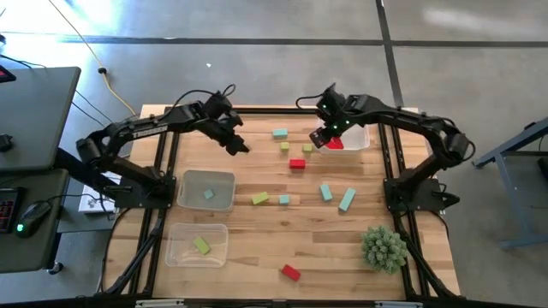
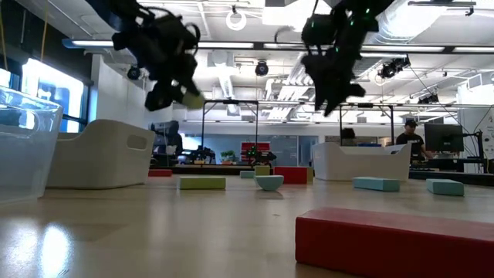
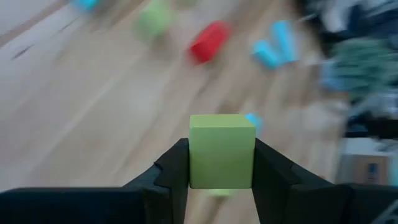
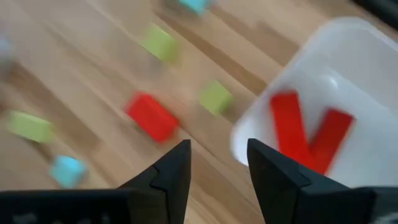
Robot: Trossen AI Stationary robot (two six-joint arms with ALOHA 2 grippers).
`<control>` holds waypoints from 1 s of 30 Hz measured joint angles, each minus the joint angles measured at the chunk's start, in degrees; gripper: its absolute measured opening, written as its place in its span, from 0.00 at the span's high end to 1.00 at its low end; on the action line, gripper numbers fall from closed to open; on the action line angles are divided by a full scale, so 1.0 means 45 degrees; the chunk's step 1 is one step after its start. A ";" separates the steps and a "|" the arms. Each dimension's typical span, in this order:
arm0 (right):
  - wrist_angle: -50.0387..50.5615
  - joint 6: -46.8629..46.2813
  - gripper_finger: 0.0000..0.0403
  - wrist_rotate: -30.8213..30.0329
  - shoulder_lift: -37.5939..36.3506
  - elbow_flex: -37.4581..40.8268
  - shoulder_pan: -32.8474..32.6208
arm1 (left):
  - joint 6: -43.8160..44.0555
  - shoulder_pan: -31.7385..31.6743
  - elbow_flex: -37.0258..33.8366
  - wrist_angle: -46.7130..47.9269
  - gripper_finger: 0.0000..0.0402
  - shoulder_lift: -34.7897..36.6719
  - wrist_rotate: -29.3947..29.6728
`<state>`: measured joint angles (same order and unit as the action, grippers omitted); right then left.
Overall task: Sort & place blocks by color
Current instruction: Put the green block into the transparent bin
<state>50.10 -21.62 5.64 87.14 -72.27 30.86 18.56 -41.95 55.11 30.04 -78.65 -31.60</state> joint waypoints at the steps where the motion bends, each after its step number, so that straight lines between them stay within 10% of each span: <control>1: -0.0384 -0.0270 0.64 0.0113 -0.0218 -0.0001 -0.0147 | 0.0169 0.0004 0.0000 -0.0311 0.72 0.0170 -0.0368; 18: -0.6356 -0.0593 0.63 0.0049 -0.1114 -0.0005 -0.3167 | 0.2360 0.0314 0.0000 -0.3947 0.72 0.0941 -0.3972; 30: -0.9322 0.4037 0.49 -0.3620 -0.1109 -0.0005 -0.5656 | 0.5664 0.0778 0.0000 -0.7832 0.72 0.0941 -0.5231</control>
<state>8.15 -3.45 -10.65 82.15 -72.29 5.41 44.05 -38.45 55.11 -5.20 -74.41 -55.14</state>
